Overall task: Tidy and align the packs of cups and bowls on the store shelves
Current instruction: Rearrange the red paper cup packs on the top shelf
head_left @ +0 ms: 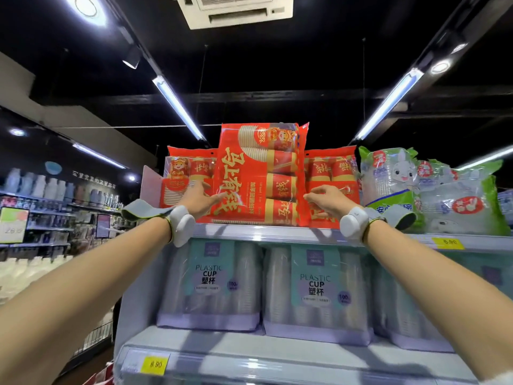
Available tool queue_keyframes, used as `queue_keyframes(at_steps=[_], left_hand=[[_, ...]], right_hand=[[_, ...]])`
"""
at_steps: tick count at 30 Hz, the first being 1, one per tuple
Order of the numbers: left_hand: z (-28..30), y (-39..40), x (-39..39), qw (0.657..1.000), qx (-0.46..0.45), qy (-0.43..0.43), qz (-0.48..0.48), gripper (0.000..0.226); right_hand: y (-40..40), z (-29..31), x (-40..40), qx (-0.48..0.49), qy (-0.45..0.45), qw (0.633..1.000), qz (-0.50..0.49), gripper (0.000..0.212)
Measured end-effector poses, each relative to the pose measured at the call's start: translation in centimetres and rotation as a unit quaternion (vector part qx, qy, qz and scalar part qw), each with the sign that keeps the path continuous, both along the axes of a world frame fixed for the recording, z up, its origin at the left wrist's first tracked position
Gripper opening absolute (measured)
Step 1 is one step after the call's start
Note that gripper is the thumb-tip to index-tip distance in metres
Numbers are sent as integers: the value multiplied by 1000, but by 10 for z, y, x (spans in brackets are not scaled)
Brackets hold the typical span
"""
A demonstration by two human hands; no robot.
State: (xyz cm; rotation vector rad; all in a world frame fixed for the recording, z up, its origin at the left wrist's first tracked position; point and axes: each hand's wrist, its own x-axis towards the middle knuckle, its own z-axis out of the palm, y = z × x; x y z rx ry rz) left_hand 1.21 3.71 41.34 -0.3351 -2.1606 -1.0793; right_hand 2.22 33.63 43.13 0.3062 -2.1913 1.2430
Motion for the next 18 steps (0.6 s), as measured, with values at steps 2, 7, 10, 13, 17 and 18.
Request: queue_keyframes(at_steps=[2, 7, 10, 13, 17, 18], left_hand=[[3, 1, -13, 1000, 4, -4, -13, 69], [11, -4, -38, 997, -2, -27, -71, 81], [15, -19, -74, 993, 16, -38, -112, 115], [15, -20, -88, 987, 38, -47, -152, 121], [15, -10, -78, 983, 37, -54, -169, 79], [16, -10, -76, 983, 38, -52, -174, 61]], right_hand=[[-6, 1, -11, 24, -3, 1000, -13, 59], [-12, 10, -36, 64, -40, 996, -36, 75], [-16, 12, -52, 45, -65, 997, 5, 90], [-14, 11, -62, 14, -73, 997, 33, 102], [-12, 8, -71, -22, -45, 997, 63, 78], [-14, 8, -71, -37, -35, 996, 77, 68]])
